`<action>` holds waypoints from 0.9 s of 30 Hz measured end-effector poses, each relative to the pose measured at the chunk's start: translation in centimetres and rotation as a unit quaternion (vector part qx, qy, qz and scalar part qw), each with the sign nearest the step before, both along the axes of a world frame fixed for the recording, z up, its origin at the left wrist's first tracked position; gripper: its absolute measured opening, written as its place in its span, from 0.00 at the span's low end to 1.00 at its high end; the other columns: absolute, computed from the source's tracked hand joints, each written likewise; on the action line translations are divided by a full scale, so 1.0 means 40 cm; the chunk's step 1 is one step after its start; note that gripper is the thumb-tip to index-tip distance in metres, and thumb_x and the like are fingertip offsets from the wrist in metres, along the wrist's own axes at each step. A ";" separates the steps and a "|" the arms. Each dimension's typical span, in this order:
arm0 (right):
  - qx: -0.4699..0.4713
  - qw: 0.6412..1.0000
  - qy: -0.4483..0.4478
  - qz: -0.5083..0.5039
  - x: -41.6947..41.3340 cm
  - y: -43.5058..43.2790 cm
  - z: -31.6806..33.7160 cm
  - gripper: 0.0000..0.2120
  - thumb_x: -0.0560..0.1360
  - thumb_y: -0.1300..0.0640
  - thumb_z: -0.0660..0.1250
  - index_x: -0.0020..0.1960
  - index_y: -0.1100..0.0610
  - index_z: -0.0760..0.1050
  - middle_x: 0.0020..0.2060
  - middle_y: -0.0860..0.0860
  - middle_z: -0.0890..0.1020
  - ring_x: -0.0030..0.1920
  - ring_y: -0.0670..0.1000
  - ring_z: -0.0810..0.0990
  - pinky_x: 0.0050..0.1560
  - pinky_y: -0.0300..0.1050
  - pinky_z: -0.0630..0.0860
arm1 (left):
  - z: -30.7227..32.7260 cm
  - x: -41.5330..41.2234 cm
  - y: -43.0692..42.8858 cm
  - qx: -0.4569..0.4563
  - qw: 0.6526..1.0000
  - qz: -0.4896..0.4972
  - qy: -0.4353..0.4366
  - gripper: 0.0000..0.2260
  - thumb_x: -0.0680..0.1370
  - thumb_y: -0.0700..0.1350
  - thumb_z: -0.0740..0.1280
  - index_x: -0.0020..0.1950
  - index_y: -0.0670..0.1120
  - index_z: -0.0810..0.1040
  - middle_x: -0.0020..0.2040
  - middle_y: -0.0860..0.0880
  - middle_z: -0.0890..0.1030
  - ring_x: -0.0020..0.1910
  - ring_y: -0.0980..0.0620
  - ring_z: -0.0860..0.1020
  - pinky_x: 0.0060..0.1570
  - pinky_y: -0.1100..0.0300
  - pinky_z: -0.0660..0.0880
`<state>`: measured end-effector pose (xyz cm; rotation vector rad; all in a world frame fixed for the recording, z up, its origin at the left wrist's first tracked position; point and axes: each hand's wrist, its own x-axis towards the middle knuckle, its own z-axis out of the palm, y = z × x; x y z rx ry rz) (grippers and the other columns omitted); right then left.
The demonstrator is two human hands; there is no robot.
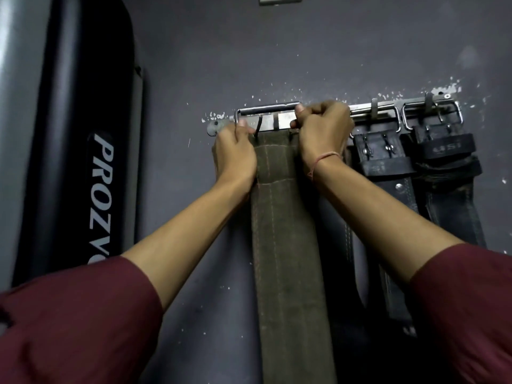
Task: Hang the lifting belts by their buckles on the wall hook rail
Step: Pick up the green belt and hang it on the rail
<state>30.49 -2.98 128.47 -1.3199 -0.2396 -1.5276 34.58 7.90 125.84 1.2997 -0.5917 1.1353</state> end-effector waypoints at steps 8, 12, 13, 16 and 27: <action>-0.024 0.996 0.044 -0.078 0.027 -0.045 0.088 0.10 0.72 0.56 0.76 0.37 0.60 0.79 0.35 0.53 0.81 0.37 0.48 0.77 0.33 0.34 0.64 | 0.105 0.059 -0.027 -0.032 0.997 -0.016 0.065 0.14 0.82 0.47 0.62 0.39 0.45 0.78 0.34 0.50 0.75 0.36 0.50 0.75 0.36 0.60 0.69; -0.029 0.995 0.048 -0.083 0.043 -0.061 0.073 0.09 0.71 0.59 0.77 0.37 0.59 0.78 0.39 0.54 0.82 0.36 0.46 0.77 0.33 0.33 0.69 | 0.104 0.093 -0.032 -0.045 0.992 -0.043 0.106 0.17 0.78 0.47 0.66 0.29 0.46 0.72 0.37 0.41 0.80 0.43 0.36 0.81 0.46 0.48 0.79; -0.030 0.996 0.045 -0.077 0.045 -0.061 0.065 0.08 0.71 0.60 0.76 0.39 0.59 0.78 0.41 0.55 0.81 0.35 0.44 0.74 0.30 0.28 0.66 | 0.100 0.097 -0.030 -0.048 0.991 -0.042 0.114 0.19 0.78 0.47 0.67 0.27 0.47 0.69 0.35 0.42 0.79 0.38 0.40 0.79 0.43 0.49 0.77; -0.040 0.994 0.024 -0.101 0.054 -0.058 0.039 0.08 0.71 0.58 0.76 0.44 0.60 0.79 0.42 0.53 0.80 0.41 0.49 0.76 0.38 0.34 0.66 | 0.079 0.102 -0.028 -0.037 0.992 -0.044 0.112 0.20 0.80 0.48 0.65 0.29 0.47 0.67 0.30 0.49 0.72 0.32 0.47 0.71 0.38 0.57 0.68; -0.122 0.981 -0.080 -0.128 0.036 0.004 -0.178 0.13 0.72 0.72 0.68 0.55 0.65 0.82 0.52 0.57 0.85 0.53 0.53 0.83 0.59 0.45 0.78 | -0.124 0.056 0.001 0.024 0.996 0.029 0.087 0.18 0.84 0.51 0.56 0.37 0.45 0.70 0.37 0.46 0.76 0.42 0.43 0.75 0.43 0.53 0.69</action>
